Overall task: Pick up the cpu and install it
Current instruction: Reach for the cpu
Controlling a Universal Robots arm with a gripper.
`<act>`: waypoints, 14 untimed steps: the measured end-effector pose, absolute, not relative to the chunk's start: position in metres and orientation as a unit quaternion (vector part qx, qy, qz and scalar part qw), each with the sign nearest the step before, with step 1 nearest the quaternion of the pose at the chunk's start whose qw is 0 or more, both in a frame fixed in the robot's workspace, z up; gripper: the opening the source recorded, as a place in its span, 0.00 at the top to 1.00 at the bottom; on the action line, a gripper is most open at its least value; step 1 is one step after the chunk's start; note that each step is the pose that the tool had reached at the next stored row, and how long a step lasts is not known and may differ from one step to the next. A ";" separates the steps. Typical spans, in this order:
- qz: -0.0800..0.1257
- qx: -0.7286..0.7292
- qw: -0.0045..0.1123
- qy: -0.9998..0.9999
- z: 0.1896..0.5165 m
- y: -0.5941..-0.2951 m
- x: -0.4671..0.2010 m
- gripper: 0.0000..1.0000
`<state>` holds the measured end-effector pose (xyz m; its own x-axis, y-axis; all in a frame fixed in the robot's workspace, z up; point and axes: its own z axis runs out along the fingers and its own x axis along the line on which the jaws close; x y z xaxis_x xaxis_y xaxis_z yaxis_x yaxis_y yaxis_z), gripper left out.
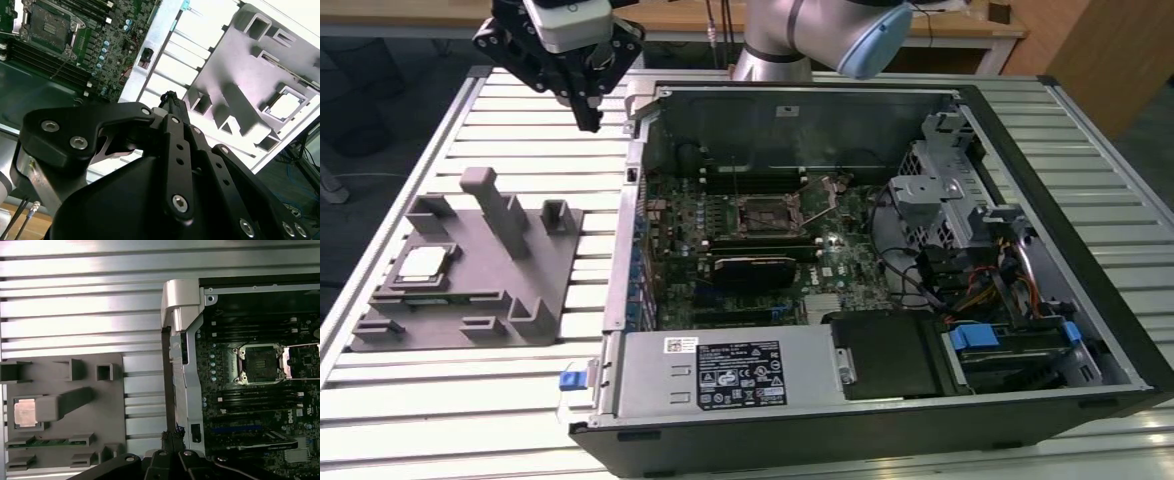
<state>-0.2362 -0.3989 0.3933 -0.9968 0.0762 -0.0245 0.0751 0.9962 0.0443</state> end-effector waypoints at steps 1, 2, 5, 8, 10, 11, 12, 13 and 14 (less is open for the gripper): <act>0.022 0.038 0.013 0.999 0.393 -0.399 -0.237 0.89; 0.022 0.038 0.013 0.999 0.393 -0.399 -0.238 0.89; 0.022 0.038 0.013 0.999 0.393 -0.399 -0.242 0.89; 0.022 0.038 0.013 0.999 0.393 -0.399 -0.245 0.89; 0.022 0.038 0.013 0.999 0.393 -0.399 -0.247 0.89; 0.022 0.038 0.013 0.999 0.393 -0.399 -0.248 0.89; 0.022 0.038 0.013 0.999 0.393 -0.399 -0.249 0.89; 0.022 0.038 0.013 0.999 0.393 -0.399 -0.250 0.89; 0.022 0.038 0.013 0.999 0.393 -0.399 -0.251 0.89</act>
